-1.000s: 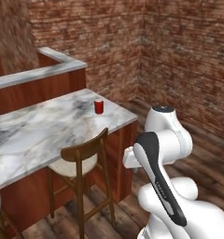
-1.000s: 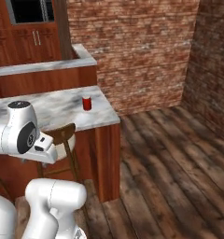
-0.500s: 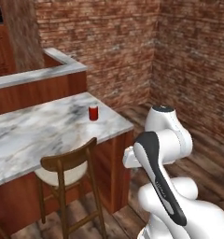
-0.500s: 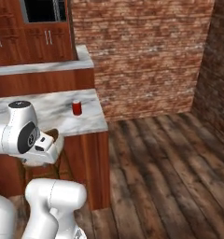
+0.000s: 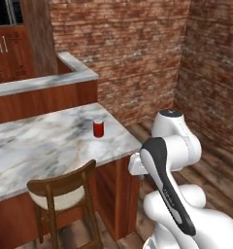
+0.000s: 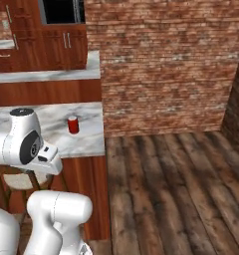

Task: Four empty soda cans are scattered around the kitchen. Gather all the cans and cluster them next to the stove for recycling.

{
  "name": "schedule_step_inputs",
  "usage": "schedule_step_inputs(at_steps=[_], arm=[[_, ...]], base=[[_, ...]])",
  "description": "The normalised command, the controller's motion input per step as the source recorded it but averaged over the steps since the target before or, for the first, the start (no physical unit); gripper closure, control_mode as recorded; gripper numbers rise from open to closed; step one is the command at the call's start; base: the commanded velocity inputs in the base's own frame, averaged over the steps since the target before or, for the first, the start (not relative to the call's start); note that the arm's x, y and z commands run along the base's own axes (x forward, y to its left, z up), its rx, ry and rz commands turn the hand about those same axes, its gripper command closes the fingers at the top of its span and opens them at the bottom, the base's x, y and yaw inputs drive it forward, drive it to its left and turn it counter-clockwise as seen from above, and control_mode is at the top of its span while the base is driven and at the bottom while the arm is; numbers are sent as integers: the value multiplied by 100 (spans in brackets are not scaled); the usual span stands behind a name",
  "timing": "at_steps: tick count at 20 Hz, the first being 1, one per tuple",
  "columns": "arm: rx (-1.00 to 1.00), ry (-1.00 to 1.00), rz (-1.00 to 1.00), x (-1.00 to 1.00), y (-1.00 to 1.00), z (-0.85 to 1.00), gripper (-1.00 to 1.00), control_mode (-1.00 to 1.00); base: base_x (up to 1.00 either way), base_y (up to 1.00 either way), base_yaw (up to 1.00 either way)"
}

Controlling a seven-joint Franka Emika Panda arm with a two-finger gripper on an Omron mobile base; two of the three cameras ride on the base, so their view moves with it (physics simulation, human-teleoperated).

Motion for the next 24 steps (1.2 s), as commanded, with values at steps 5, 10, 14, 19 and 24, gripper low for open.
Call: schedule_step_inputs(at_steps=[5, 10, 14, 19, 24], arm=[[0, 0, 0, 0, 0, 0, -100, 100], [0, 0, 0, 0, 0, 0, -100, 100], [0, 0, 0, 0, 0, 0, -100, 100], [0, 0, 0, 0, 0, 0, -100, 100], [0, 0, 0, 0, 0, 0, -100, 100]], base=[[66, -15, 32], [63, -52, 21], [23, -68, 16], [17, -68, 13], [34, -47, 11]])
